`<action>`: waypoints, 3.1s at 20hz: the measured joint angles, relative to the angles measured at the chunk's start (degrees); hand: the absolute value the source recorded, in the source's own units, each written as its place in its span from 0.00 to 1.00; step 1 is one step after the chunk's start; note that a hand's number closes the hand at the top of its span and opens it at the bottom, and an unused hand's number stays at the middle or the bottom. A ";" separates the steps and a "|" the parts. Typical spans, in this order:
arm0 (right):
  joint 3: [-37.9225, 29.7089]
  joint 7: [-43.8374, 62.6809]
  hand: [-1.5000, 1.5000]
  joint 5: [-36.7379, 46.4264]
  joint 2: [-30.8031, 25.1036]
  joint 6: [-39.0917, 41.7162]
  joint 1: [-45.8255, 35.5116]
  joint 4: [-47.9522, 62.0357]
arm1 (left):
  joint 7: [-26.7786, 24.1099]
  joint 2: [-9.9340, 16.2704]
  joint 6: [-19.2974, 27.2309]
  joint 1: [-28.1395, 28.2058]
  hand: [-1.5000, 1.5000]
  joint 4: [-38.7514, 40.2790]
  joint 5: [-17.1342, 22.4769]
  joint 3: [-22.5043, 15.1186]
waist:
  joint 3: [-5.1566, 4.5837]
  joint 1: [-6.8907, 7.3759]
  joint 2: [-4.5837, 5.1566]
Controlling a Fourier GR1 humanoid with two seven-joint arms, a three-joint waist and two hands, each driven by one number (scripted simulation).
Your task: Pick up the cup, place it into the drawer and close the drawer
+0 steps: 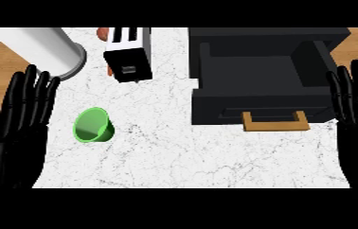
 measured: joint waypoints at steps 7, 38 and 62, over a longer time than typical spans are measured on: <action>0.54 1.87 0.00 -2.61 -0.14 2.00 -1.24 0.48 | -3.01 6.85 -12.84 0.48 0.00 3.50 14.11 5.57 | -0.59 0.83 0.62; -2.83 7.04 0.00 -6.88 -2.79 8.69 -12.78 11.72 | -26.62 14.89 -25.97 -14.16 0.00 68.09 8.12 15.49 | -0.66 0.41 0.81; -4.15 8.52 0.00 -8.48 -3.57 10.20 -15.93 13.08 | -53.80 15.98 -17.99 -27.36 0.00 107.77 -4.04 15.01 | -0.95 -1.13 1.50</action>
